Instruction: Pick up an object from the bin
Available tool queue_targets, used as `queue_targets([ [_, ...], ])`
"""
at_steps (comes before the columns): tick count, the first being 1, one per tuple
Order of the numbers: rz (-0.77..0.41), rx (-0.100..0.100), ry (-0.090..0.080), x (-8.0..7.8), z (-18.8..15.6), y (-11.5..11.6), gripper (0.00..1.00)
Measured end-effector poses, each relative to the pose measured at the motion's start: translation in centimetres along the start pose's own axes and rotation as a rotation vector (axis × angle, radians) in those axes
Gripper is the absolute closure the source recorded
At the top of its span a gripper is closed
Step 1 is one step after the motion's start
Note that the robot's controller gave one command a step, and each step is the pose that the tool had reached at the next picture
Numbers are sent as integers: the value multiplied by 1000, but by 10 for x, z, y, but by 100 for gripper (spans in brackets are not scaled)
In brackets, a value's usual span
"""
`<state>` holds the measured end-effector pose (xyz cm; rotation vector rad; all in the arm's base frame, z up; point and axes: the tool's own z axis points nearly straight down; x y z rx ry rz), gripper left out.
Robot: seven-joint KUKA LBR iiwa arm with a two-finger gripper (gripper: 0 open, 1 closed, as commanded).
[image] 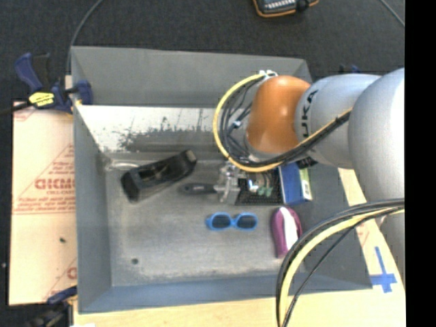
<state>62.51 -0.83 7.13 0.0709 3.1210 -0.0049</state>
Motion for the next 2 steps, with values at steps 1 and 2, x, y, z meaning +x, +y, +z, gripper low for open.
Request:
queue_targets([
  [1,-198,1,2,18,-12,-15,100],
  [2,9,-2,1,0,0,55,100],
])
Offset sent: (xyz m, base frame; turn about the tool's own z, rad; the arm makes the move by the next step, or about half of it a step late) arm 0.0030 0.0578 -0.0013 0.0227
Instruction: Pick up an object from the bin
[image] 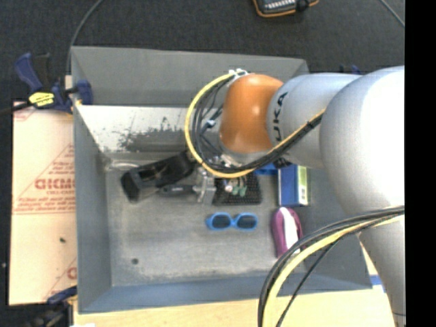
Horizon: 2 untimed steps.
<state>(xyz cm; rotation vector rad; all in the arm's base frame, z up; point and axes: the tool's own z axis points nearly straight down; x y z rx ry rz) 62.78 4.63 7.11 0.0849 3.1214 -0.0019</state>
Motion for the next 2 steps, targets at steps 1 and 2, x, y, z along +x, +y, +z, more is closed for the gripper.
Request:
queue_targets([
  [1,-172,3,-4,14,0,-71,100],
  [2,-6,-5,-9,-1,-33,-12,100],
])
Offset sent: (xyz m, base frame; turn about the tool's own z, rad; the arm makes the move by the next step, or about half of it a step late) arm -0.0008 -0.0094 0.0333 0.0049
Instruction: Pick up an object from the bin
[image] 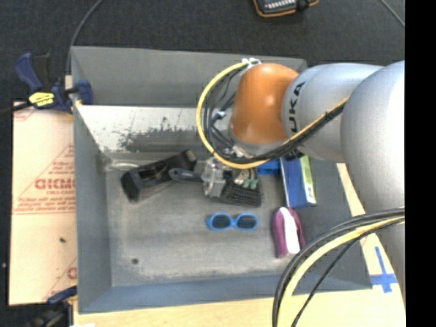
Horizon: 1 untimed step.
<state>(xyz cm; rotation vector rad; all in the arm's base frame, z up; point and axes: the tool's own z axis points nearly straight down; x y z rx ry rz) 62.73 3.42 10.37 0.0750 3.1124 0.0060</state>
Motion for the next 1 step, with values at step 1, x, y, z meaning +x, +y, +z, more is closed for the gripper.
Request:
queue_targets([
  [1,-155,9,4,18,-3,-48,100],
])
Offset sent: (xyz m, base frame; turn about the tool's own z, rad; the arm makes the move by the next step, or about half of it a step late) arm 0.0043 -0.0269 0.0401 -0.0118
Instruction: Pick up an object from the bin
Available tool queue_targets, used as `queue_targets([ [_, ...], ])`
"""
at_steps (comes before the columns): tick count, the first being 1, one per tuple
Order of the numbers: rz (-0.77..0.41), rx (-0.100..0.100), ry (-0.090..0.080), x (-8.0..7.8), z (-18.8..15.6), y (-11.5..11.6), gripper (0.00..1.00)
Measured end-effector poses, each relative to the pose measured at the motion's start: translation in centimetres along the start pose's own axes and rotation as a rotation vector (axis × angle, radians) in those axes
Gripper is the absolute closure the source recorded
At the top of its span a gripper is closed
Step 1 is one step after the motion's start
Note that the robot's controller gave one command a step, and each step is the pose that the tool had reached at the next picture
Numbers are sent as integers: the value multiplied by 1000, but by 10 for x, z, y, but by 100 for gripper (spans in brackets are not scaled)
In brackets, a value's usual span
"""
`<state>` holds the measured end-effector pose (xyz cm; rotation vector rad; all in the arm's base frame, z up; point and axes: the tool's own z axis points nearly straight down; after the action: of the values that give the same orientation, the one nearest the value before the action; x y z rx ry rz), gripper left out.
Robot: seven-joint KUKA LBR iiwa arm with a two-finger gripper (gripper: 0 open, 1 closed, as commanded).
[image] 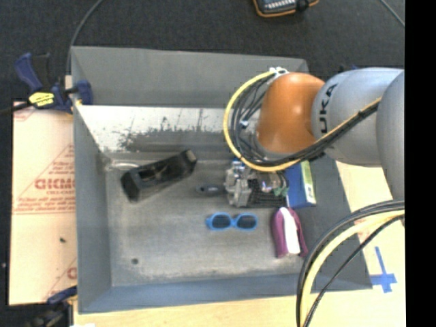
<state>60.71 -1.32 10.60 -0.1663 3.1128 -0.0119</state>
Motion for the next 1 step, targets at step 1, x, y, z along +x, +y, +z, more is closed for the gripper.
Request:
queue_targets([
  [1,10,-2,0,-2,-2,2,100],
])
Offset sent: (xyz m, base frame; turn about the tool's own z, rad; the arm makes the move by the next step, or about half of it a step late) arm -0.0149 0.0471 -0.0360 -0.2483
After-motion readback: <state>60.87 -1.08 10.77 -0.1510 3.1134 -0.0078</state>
